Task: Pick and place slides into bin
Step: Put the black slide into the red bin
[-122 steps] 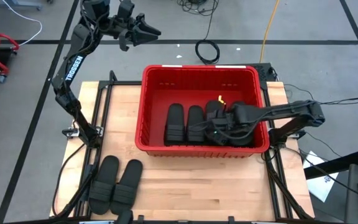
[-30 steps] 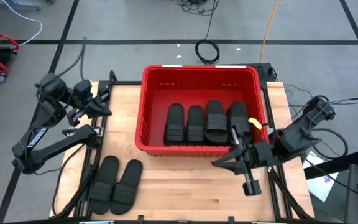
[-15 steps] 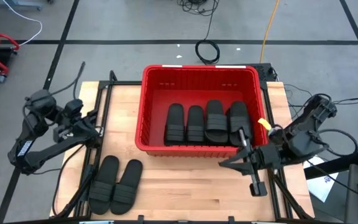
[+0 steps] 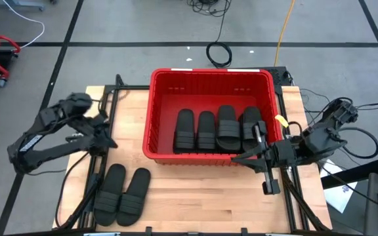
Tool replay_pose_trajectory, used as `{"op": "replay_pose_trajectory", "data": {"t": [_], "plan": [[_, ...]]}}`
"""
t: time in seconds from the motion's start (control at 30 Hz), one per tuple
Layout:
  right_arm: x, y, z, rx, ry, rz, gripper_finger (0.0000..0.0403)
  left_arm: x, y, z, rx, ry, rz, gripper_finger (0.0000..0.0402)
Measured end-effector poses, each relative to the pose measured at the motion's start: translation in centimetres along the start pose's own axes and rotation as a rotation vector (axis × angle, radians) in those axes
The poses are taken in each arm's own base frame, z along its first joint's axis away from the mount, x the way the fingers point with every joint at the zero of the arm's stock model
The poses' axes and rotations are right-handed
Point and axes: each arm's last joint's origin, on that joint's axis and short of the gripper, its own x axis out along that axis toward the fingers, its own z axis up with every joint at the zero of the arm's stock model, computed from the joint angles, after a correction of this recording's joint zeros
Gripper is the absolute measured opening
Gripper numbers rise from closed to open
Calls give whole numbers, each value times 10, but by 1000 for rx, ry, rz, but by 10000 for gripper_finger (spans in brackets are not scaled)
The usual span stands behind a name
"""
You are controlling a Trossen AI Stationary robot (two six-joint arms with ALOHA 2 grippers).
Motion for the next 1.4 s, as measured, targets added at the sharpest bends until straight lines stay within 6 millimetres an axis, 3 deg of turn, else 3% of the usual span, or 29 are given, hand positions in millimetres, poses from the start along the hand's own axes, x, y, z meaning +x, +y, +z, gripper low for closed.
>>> {"op": "replay_pose_trajectory", "data": {"t": [0.23, 0.43, 0.57, 0.67, 0.87, 1.13, 1.4], "plan": [[0, 0, -1, 22, 7, 0, 0, 10, 4, -8, -9, 217, -18, 0], [0, 0, -1, 28, 9, 0, 0, 19, -5, 1, 188, 204, -50, 0], [0, 0, -1, 25, 14, 0, 0, 39, -16, 18, 302, 171, -111, 0], [0, -1, -2, 19, 21, -3, 0, 63, -23, 20, 347, 255, -153, 0], [1, -1, -6, 2, 50, -7, 0, 111, -24, -6, 381, 577, -30, 0], [0, -1, -9, -18, 82, -4, 0, 143, -34, -36, 446, 692, -15, 0], [-1, -1, -12, -34, 110, 1, 0, 175, -30, -73, 480, 790, -58, 4]]}}
